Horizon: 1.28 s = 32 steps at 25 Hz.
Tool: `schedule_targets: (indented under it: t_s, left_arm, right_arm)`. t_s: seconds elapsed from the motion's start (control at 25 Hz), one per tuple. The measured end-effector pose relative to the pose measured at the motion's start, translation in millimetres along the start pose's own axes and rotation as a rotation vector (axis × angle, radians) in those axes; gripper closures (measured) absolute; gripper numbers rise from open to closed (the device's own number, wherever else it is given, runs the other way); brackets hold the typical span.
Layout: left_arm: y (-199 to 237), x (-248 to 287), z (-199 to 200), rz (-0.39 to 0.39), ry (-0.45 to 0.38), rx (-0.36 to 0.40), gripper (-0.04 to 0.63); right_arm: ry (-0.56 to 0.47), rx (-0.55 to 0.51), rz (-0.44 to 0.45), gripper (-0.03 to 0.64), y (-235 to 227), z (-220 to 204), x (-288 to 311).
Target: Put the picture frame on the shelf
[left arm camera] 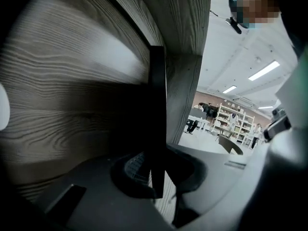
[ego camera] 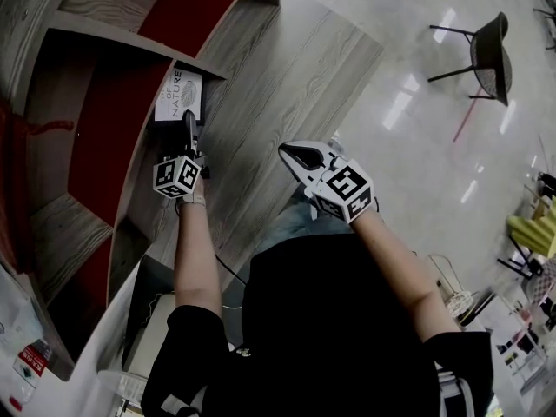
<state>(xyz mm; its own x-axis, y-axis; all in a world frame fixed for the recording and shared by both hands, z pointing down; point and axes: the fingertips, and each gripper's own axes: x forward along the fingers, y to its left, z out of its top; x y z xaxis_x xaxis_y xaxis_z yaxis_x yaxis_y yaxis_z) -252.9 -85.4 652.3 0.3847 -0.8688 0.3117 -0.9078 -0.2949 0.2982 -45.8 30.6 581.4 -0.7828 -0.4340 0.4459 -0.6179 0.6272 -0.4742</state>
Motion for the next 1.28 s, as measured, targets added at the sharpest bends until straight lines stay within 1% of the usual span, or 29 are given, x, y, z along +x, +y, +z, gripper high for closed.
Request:
schedule_targets:
  t_s: [0.12, 0.24, 0.36, 0.52, 0.76, 0.96, 1.28]
  left_arm:
    - [7, 4, -6, 0.023, 0.023, 0.005, 0.537]
    - [15, 5, -8, 0.033, 0.022, -0.002, 0.537]
    - [18, 5, -7, 0.046, 0.024, 0.007, 0.537]
    - [30, 5, -6, 0.113, 0.023, -0.006, 0.537]
    - [38, 6, -5, 0.182, 0.020, 0.007, 0.509]
    - [48, 7, -2, 0.254, 0.014, -0.002, 0.473]
    - [61, 11, 4, 0.321, 0.019, 0.010, 0.442]
  right_arm:
    - [0.002, 0.007, -0.003, 0.618, -2, -1, 0]
    - [0.004, 0.009, -0.003, 0.618, -2, -2, 0]
    - [0.006, 0.012, -0.001, 0.618, -1, -3, 1]
    - [0.011, 0.017, -0.001, 0.618, 0, -6, 2]
    - [0.014, 0.018, 0.003, 0.618, 3, -8, 4]
    - [0.013, 0.018, 0.001, 0.618, 3, -7, 4]
    - [0.013, 0.021, -0.003, 0.618, 1, -9, 2]
